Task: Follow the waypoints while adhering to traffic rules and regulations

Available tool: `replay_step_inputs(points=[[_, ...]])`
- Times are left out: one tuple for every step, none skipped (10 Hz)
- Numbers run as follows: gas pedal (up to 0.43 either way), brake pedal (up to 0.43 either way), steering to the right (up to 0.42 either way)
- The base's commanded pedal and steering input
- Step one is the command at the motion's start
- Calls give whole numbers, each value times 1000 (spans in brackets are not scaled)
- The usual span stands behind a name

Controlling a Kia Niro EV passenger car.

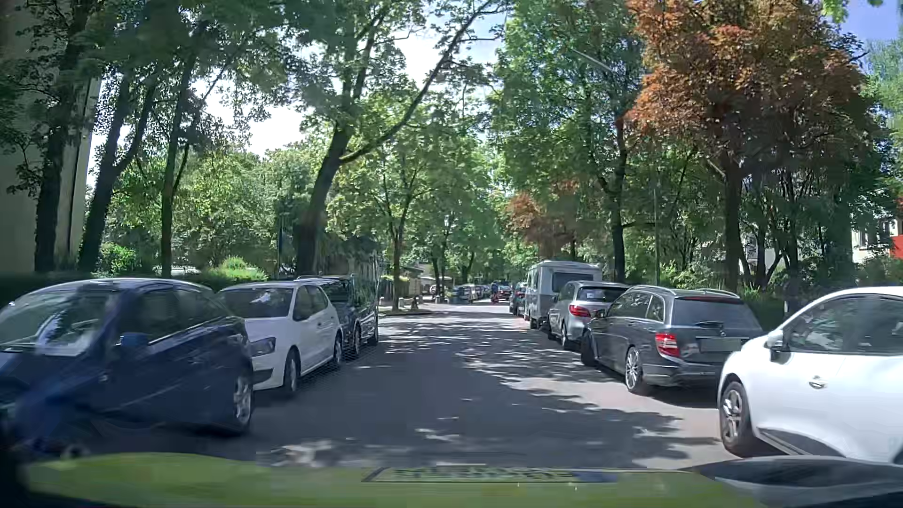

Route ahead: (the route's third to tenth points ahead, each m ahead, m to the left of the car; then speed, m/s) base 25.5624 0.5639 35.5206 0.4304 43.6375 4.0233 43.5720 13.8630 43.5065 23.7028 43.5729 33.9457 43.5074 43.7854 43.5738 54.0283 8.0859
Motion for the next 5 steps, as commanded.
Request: replay_step_inputs(points=[[0,0,-1],[0,12,0],[0,49,1],[0,110,1],[0,171,1]])
